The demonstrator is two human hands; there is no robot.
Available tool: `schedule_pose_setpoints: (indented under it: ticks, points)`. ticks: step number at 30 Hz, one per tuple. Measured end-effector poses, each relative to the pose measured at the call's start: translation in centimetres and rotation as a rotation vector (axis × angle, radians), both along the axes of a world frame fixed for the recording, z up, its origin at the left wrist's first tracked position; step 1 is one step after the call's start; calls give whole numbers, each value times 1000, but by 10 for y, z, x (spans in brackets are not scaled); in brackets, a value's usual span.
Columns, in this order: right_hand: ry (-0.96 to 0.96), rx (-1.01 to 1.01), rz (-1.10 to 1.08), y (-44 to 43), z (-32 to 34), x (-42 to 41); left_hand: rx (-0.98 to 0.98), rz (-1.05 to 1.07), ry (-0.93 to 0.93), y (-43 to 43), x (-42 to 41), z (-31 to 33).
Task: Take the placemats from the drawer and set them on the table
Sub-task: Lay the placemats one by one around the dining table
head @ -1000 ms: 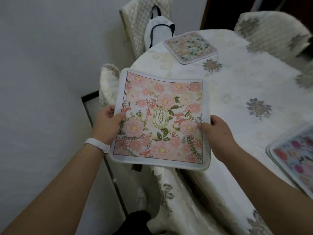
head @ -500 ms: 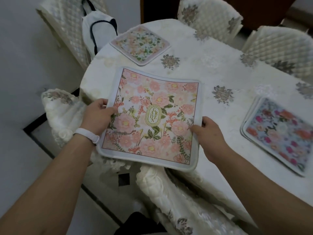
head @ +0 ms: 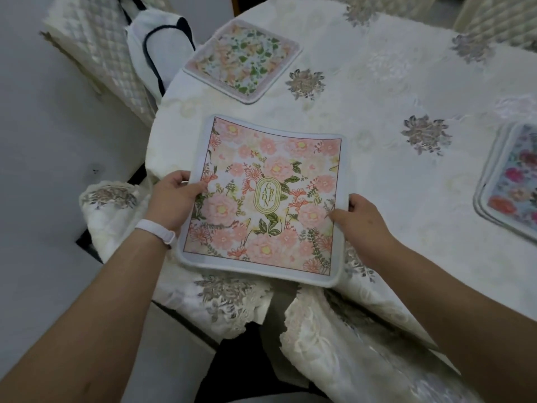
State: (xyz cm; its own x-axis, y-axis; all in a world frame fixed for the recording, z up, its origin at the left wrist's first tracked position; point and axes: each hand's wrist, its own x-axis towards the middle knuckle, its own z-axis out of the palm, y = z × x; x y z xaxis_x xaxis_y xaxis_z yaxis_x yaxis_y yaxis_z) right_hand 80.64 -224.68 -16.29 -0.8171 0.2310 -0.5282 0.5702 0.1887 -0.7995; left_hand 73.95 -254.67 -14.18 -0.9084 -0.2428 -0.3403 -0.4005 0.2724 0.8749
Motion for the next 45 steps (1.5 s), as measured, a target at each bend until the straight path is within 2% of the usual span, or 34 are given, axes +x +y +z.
schedule_pose_setpoints:
  ticks: [13,19,29,36,42,45]
  points:
    - [-35,110,-229,-115,-27,-65,-27,-259,-44,-99,-128,-43]
    - [-63,165,-340,-131,-43,-83,-9,-344,-70,-98,-165,-64]
    - [-152,271,-403,-139,-68,-109,-19,-360,-171,-79,-202,-91]
    - [-198,341,-436,-136,-74,-114,-114,-419,-73,-68,-213,-103]
    - [-191,388,-441,-133,-75,-105,-181,-695,-18,-67,-219,-110]
    - [-164,437,-396,-130,-77,-103,-240,-712,84,-70,-216,-110]
